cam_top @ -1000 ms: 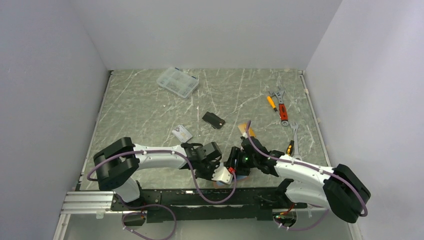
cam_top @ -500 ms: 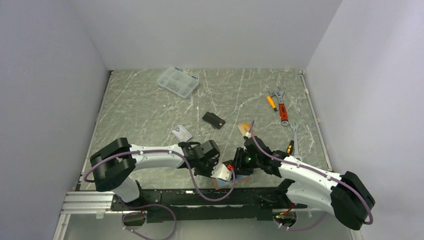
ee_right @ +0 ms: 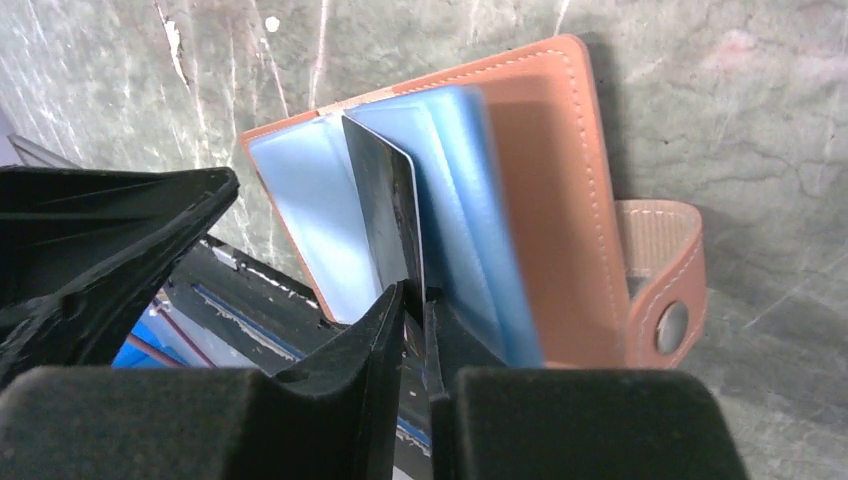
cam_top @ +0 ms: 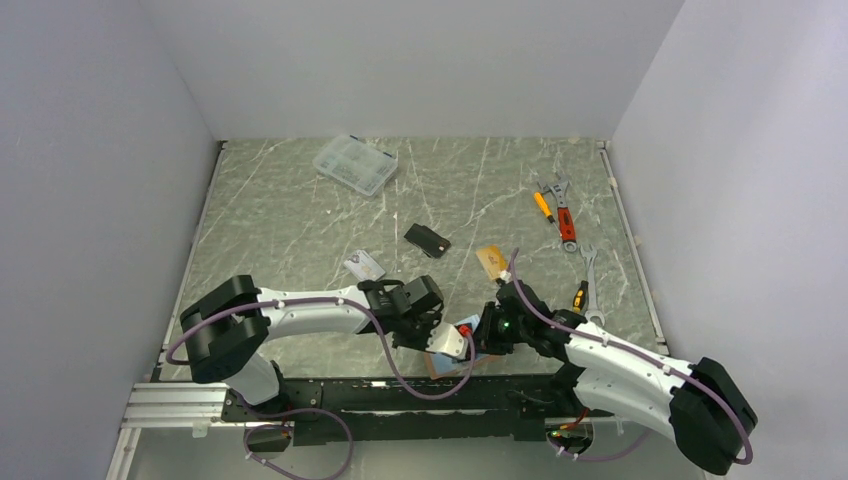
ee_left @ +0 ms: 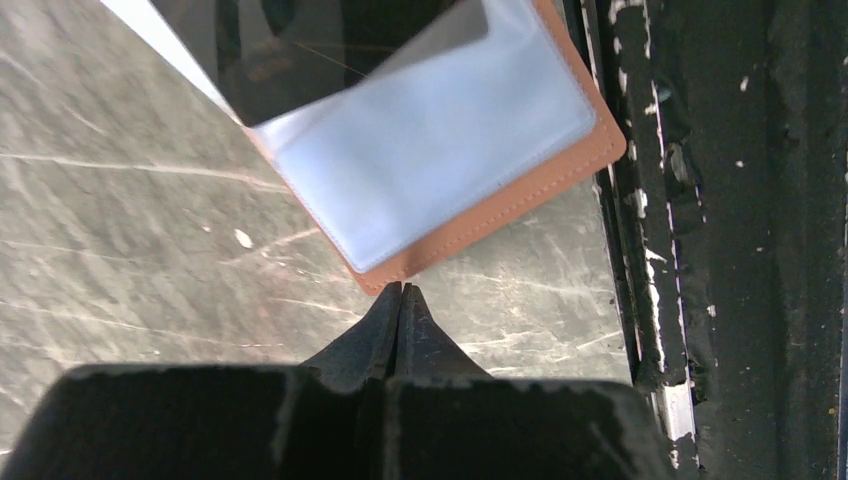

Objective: Put the credit cards into the card holder
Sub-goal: Insert the credit card into the card holder.

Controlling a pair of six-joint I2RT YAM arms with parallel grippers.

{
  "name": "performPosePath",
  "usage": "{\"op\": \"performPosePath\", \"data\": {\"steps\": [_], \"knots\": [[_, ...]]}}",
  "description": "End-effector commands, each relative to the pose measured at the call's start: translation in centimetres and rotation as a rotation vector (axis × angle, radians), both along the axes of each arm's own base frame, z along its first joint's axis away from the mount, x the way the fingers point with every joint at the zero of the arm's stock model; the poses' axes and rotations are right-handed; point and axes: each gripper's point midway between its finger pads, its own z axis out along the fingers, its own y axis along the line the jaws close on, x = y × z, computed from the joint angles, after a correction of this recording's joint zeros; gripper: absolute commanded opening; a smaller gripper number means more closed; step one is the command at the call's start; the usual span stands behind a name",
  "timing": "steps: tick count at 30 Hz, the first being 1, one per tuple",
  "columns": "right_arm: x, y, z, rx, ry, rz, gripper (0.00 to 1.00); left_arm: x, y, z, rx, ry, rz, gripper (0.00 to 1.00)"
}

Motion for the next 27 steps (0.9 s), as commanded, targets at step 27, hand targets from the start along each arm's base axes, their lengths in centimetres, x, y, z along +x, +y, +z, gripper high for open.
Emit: {"op": "performPosePath", "data": {"steps": [27], "knots": [[-2.5, -1.8, -2.6, -0.024, 0.024, 0.055, 0.0, -1.4, -2.2, -0.5, -0.005, -0.007, -0.05, 0.0]]}}
